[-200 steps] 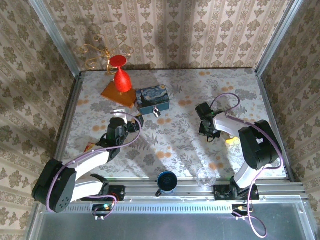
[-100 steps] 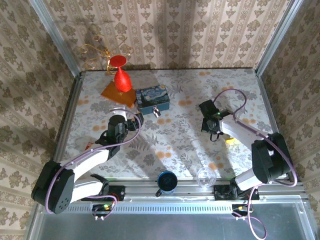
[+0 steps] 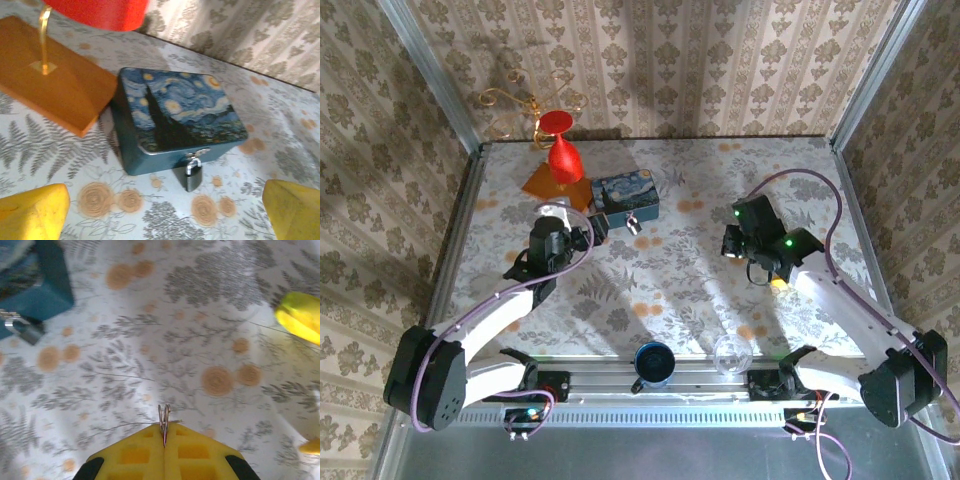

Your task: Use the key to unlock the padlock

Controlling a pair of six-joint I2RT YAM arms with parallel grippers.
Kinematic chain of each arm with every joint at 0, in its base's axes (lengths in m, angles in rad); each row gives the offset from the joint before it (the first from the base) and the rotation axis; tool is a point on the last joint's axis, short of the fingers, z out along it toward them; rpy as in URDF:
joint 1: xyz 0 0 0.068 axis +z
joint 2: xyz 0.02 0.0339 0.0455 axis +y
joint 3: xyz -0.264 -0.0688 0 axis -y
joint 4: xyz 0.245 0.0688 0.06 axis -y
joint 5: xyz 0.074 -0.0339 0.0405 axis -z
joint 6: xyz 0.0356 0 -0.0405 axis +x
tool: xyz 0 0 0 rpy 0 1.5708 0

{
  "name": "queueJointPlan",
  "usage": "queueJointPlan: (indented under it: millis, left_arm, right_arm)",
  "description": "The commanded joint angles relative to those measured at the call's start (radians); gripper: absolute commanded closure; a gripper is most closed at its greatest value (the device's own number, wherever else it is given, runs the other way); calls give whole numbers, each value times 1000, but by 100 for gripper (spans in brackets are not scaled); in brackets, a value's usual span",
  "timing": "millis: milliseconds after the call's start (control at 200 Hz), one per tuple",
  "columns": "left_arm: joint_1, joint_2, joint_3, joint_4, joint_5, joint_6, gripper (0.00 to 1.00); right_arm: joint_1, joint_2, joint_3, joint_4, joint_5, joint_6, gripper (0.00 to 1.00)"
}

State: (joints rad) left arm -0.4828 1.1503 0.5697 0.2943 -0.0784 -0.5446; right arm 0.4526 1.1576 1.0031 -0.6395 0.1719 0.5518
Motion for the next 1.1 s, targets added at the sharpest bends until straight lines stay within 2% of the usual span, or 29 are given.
queueJointPlan:
  millis: [0,270,480,675,765,965,1095]
  left_arm:
    - [0,-9,26,70,127,66,0]
    - [-57,28,-42,344,302,238,0]
    - [-136,132,-53,548,424,360,9]
    - [-217,245,10,638,475,471,14]
    - [-236,300,44,673,491,491,17]
    - [-255,400,90,776,534,487,39]
    - [-264,437,115,818,566,474,39]
  right_arm:
    - [25,-19,52,40,-101,-8,100]
    - [89,13,148,88,-152,32,100]
    - [122,45,180,160,-203,88,100]
    - [151,55,181,239,-238,121,100]
    - [156,57,181,256,-250,130,100]
    - [164,50,174,269,-266,143,100]
    - [167,42,170,270,-268,144,100]
